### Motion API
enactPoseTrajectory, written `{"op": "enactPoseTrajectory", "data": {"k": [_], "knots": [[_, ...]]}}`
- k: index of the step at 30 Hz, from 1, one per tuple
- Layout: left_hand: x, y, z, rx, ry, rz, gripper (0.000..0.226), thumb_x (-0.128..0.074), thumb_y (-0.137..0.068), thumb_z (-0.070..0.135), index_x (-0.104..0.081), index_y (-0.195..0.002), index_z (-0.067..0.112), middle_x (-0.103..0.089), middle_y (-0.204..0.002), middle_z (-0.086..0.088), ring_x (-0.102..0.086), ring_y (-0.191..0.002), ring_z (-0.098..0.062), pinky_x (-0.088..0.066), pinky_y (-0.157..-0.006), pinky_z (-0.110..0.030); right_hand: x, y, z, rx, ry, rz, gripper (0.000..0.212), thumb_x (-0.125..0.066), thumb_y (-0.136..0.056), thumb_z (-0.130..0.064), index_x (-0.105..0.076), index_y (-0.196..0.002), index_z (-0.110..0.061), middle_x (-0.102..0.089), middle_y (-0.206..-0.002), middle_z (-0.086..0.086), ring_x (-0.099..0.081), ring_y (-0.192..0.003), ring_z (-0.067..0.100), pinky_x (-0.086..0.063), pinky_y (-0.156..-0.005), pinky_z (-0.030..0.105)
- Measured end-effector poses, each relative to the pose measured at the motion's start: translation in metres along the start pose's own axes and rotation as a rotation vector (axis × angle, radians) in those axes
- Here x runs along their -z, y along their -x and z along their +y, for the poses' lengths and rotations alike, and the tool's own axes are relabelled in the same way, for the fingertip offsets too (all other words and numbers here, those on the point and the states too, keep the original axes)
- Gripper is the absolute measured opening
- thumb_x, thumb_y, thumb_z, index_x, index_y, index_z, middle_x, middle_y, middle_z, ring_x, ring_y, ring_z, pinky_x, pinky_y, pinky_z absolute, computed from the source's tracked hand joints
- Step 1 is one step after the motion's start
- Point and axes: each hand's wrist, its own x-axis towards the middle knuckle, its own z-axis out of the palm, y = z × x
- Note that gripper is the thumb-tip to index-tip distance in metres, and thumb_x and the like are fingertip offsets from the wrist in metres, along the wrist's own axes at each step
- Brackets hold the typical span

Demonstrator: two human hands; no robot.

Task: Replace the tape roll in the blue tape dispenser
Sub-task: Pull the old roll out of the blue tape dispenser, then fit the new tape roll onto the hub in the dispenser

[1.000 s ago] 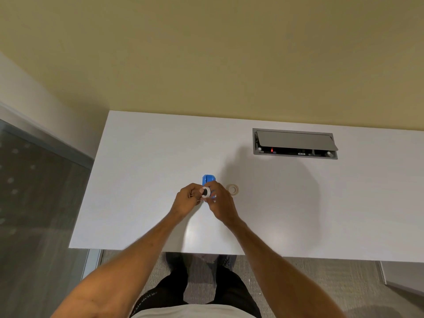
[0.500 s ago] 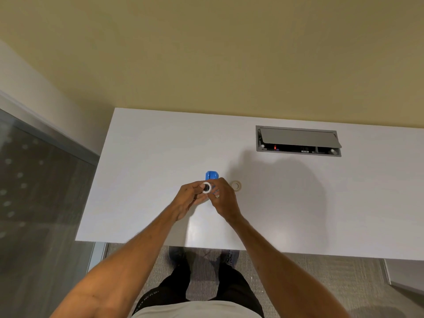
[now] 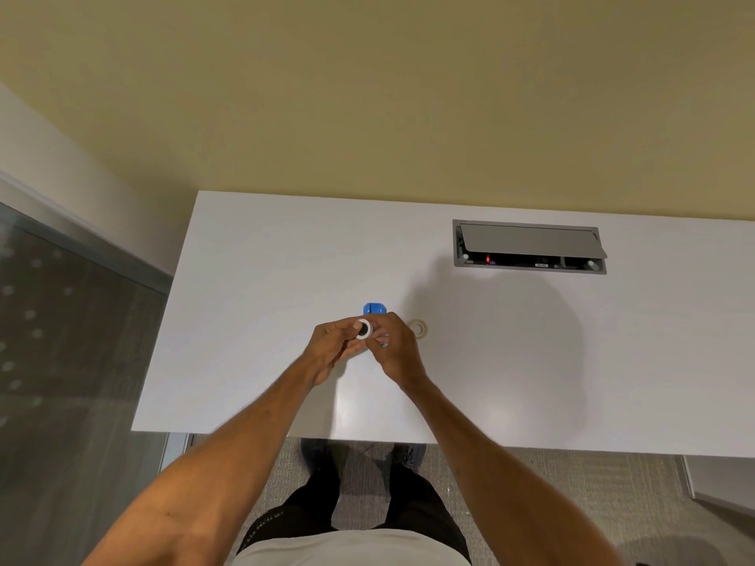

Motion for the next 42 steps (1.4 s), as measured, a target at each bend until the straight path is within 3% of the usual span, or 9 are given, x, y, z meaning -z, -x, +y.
{"op": "enactPoseTrajectory", "data": {"k": [3, 9, 15, 20, 24, 27, 29, 35, 42], "knots": [[0.0, -0.002, 0.001, 0.013, 0.004, -0.005, 0.031, -0.06, -0.108, 0.01, -0.072, -0.134, -0.002, -0.085, -0.111, -0.012, -0.085, -0.097, -0.017, -0.066, -0.075, -0.018, 0.001, -0.003, 0.002, -0.011, 0.008, -0.001, 0.03, -0.074, -0.093, -0.003, -0.067, -0.122, -0.001, -0.071, -0.116, 0.017, -0.071, -0.104, 0.029, -0.061, -0.095, 0.038], [0.0, -0.008, 0.002, 0.089, -0.033, -0.019, 0.036, -0.05, -0.114, 0.015, -0.067, -0.14, -0.003, -0.073, -0.136, -0.023, -0.069, -0.133, -0.034, -0.064, -0.096, -0.022, -0.001, -0.01, 0.005, -0.042, 0.116, -0.019, 0.023, -0.074, -0.091, -0.002, -0.07, -0.114, 0.002, -0.068, -0.109, 0.019, -0.068, -0.097, 0.031, -0.06, -0.091, 0.044], [0.003, -0.013, 0.004, 0.027, -0.118, -0.018, 0.04, -0.04, -0.111, 0.007, -0.072, -0.134, 0.001, -0.076, -0.132, -0.023, -0.071, -0.13, -0.038, -0.053, -0.12, -0.045, -0.007, -0.016, 0.0, -0.01, 0.155, -0.022, 0.024, -0.07, -0.093, -0.001, -0.072, -0.116, -0.004, -0.071, -0.108, 0.014, -0.068, -0.099, 0.027, -0.059, -0.089, 0.035], [0.009, -0.011, 0.011, 0.065, -0.114, -0.034, 0.037, -0.059, -0.107, 0.026, -0.073, -0.131, 0.001, -0.079, -0.126, -0.018, -0.076, -0.122, -0.029, -0.059, -0.111, -0.036, -0.015, -0.023, -0.001, -0.026, 0.221, -0.044, 0.013, -0.066, -0.095, -0.005, -0.072, -0.107, -0.003, -0.068, -0.107, 0.012, -0.067, -0.095, 0.025, -0.059, -0.086, 0.04], [0.016, -0.01, 0.01, -0.01, -0.209, -0.034, 0.025, -0.069, -0.1, 0.01, -0.077, -0.123, 0.007, -0.079, -0.124, -0.02, -0.075, -0.121, -0.03, -0.063, -0.1, -0.027, -0.021, -0.027, 0.0, -0.02, 0.263, -0.068, 0.016, -0.065, -0.1, -0.016, -0.07, -0.103, -0.002, -0.066, -0.107, 0.013, -0.067, -0.093, 0.026, -0.059, -0.085, 0.041], [0.022, -0.011, 0.01, -0.08, -0.27, -0.003, 0.018, -0.067, -0.103, 0.013, -0.08, -0.114, 0.009, -0.074, -0.112, -0.03, -0.065, -0.102, -0.03, -0.056, -0.103, -0.045, -0.025, -0.03, 0.002, -0.051, 0.248, -0.049, 0.015, -0.069, -0.097, -0.013, -0.071, -0.111, -0.006, -0.065, -0.117, 0.008, -0.068, -0.096, 0.024, -0.059, -0.089, 0.037], [0.026, -0.011, 0.009, -0.108, -0.293, 0.059, 0.014, -0.072, -0.101, 0.016, -0.083, -0.099, 0.024, -0.068, -0.105, -0.016, -0.057, -0.1, -0.027, -0.049, -0.096, -0.044, -0.026, -0.032, 0.004, -0.06, 0.26, -0.026, 0.014, -0.069, -0.098, -0.013, -0.069, -0.11, -0.006, -0.065, -0.119, 0.006, -0.068, -0.099, 0.024, -0.059, -0.089, 0.036], [0.037, -0.019, 0.009, -0.219, -0.575, 0.333, 0.038, -0.086, -0.087, 0.007, -0.069, -0.121, 0.004, -0.077, -0.123, -0.01, -0.073, -0.116, -0.03, -0.059, -0.106, -0.048, -0.03, -0.035, 0.011, -0.048, 0.321, -0.017, 0.023, -0.071, -0.097, -0.015, -0.069, -0.117, -0.006, -0.064, -0.126, 0.006, -0.066, -0.112, 0.022, -0.058, -0.095, 0.033], [0.055, -0.037, 0.018, -0.19, -0.867, 0.428, 0.041, -0.079, -0.087, 0.008, -0.07, -0.127, 0.011, -0.067, -0.132, -0.014, -0.069, -0.12, -0.033, -0.058, -0.102, -0.05, -0.032, -0.045, 0.018, -0.091, 0.396, -0.035, 0.024, -0.069, -0.099, -0.029, -0.069, -0.117, -0.014, -0.064, -0.13, 0.001, -0.069, -0.105, 0.022, -0.061, -0.088, 0.037]]}}
